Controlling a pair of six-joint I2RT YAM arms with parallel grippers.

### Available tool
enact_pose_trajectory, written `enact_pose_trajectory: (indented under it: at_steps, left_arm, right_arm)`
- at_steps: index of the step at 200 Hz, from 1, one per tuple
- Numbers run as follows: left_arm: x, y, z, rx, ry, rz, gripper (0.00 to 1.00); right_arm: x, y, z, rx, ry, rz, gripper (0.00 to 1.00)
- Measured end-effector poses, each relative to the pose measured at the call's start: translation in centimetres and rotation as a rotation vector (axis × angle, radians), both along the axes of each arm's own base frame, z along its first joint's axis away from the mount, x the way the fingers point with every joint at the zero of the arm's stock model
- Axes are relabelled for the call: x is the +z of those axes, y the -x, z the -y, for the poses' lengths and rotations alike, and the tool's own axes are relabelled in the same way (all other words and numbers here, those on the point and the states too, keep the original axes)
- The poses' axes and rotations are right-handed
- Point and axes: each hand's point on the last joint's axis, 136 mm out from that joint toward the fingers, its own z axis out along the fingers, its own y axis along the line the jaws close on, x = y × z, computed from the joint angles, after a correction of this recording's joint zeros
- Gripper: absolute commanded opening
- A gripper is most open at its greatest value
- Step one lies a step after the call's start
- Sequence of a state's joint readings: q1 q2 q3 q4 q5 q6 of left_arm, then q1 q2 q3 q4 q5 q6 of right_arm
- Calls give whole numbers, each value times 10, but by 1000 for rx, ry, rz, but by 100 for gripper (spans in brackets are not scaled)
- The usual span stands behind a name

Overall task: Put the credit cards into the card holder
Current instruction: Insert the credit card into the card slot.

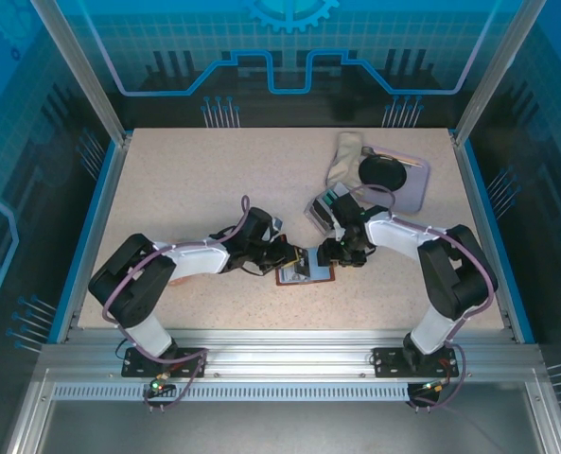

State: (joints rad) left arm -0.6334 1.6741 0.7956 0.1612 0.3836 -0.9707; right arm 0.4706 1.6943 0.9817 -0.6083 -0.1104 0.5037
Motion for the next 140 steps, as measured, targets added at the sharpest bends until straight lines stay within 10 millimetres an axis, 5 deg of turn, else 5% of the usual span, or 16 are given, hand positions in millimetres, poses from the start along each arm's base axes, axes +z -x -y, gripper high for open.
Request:
enact_pose_trajectory:
  at_steps: [140]
  left_arm:
    - [-21,-3,13,-18,8,28,6]
  right_arm:
    - [-8,-5,3,-33,-12,-31,25]
